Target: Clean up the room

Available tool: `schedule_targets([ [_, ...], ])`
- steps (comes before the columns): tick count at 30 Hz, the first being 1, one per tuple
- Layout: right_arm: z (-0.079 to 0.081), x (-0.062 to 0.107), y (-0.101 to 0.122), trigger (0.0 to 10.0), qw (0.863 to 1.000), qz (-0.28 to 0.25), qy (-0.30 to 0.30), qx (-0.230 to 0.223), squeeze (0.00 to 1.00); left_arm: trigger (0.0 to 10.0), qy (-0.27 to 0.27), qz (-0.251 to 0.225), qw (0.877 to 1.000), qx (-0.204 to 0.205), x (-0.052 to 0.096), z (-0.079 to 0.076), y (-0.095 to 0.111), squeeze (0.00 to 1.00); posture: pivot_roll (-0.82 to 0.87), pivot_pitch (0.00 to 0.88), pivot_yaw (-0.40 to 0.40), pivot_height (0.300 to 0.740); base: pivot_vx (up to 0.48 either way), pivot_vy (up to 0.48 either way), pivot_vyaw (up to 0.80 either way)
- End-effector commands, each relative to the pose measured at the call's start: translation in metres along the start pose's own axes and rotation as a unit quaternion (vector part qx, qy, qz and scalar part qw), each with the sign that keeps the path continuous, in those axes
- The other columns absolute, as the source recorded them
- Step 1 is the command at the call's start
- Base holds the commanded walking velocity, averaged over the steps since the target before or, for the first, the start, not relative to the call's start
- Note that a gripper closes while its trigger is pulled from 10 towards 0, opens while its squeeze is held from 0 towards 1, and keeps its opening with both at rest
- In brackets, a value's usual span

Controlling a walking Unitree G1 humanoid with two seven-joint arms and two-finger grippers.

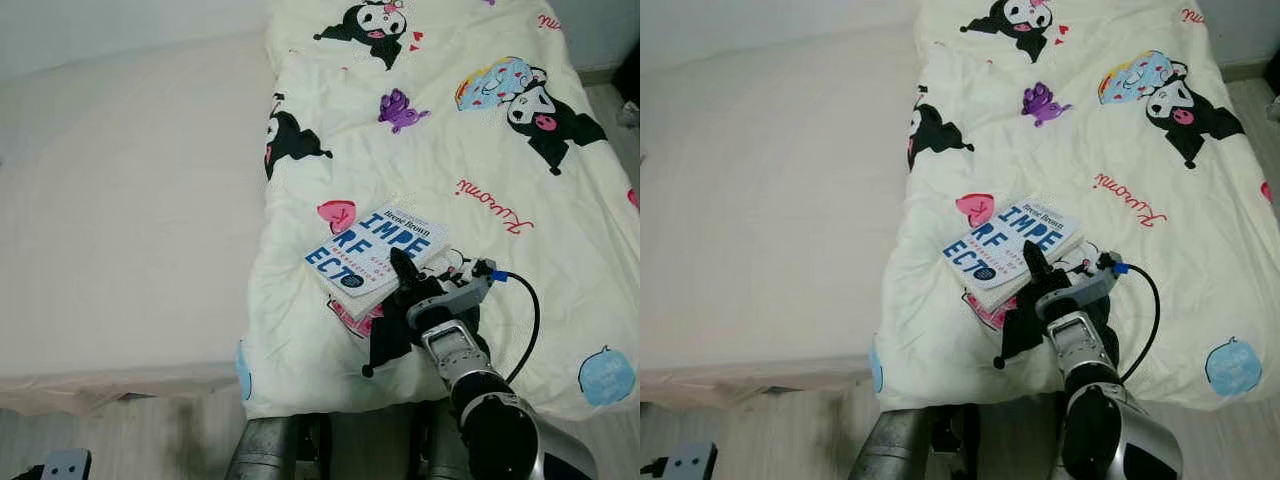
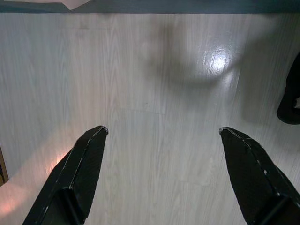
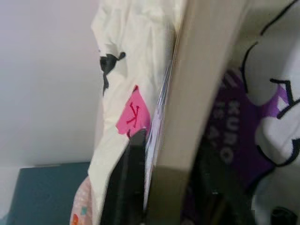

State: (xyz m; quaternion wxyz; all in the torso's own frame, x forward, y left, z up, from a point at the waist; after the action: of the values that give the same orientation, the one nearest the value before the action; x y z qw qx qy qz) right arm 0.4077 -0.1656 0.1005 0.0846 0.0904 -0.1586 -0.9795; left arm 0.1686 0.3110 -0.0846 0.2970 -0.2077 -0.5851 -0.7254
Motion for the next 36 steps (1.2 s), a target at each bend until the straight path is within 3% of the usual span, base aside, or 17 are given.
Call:
schedule_targets([
  [1, -0.001, 0.003, -0.006, 0.0, 1.000, 0.003, 0.011, -0.017, 0.00, 10.0, 0.003, 0.039, 0.999, 0.009, 0.007, -0.001, -0.022, 0.00, 0.26, 0.471, 0.173, 0.616, 0.000, 0.000, 0.00],
  [10, 0.007, 0.001, -0.002, 0.0, 0.999, 0.004, 0.038, 0.004, 0.00, 10.0, 0.003, 0.047, 0.999, 0.019, -0.002, -0.011, -0.018, 0.00, 0.21, 0.407, 0.142, 0.616, 0.000, 0.000, 0.00],
  [12, 0.009, 0.002, -0.007, 0.0, 0.998, 0.017, 0.042, 0.043, 0.00, 10.0, 0.005, 0.048, 0.998, 0.026, -0.008, -0.017, -0.013, 0.00, 0.18, 0.362, 0.122, 0.616, 0.000, 0.000, 0.00],
  [16, 0.009, 0.002, -0.008, 0.0, 0.997, 0.021, 0.042, 0.057, 0.00, 10.0, 0.007, 0.048, 0.998, 0.030, -0.010, -0.018, -0.010, 0.00, 0.18, 0.362, 0.122, 0.616, 0.000, 0.000, 0.00],
  [18, 0.011, 0.005, -0.016, 0.0, 0.992, 0.046, 0.055, 0.100, 0.00, 10.0, 0.016, 0.046, 0.998, 0.042, -0.019, -0.021, 0.001, 0.00, 0.11, 0.274, 0.094, 0.616, 0.000, 0.000, 0.00],
  [21, 0.014, 0.006, -0.019, 0.0, 0.990, 0.057, 0.069, 0.110, 0.00, 10.0, 0.020, 0.045, 0.998, 0.047, -0.023, -0.023, 0.007, 0.00, 0.10, 0.264, 0.091, 0.616, 0.000, 0.000, 0.00],
  [25, 0.015, 0.012, -0.028, 0.0, 0.987, 0.082, 0.088, 0.108, 0.00, 10.0, 0.033, 0.035, 0.996, 0.069, -0.033, -0.024, 0.025, 0.00, 0.07, 0.207, 0.074, 0.626, 0.000, 0.000, 0.00],
  [29, 0.000, 0.021, -0.054, 0.0, 0.981, 0.139, 0.063, 0.118, 0.00, 10.0, 0.061, -0.008, 0.991, 0.115, -0.049, -0.019, 0.071, 0.00, 0.02, 0.135, 0.052, 0.646, 0.000, 0.000, 0.00],
  [36, -0.010, 0.028, -0.073, 0.0, 0.975, 0.176, 0.045, 0.129, 0.00, 10.0, 0.085, -0.046, 0.986, 0.135, -0.055, -0.012, 0.104, 0.00, 0.01, 0.089, 0.038, 0.676, 0.000, 0.000, 0.00],
])
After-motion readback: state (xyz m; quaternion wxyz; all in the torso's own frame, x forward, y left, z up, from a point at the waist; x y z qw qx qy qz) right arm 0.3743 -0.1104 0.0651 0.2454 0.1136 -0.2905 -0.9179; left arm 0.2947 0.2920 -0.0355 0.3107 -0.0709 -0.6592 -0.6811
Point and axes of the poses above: a point about 5 cm out from each wrist's last joint towards the gripper, its own x axis pointing back from the gripper into the wrist, its own y axis along the axis of the wrist's last joint, z = x × y, the point moved 5 cm from there along -x, pointing out of the wrist towards the gripper, and after that the axes turned 11 degrees about -x, right-handed, at the moved point
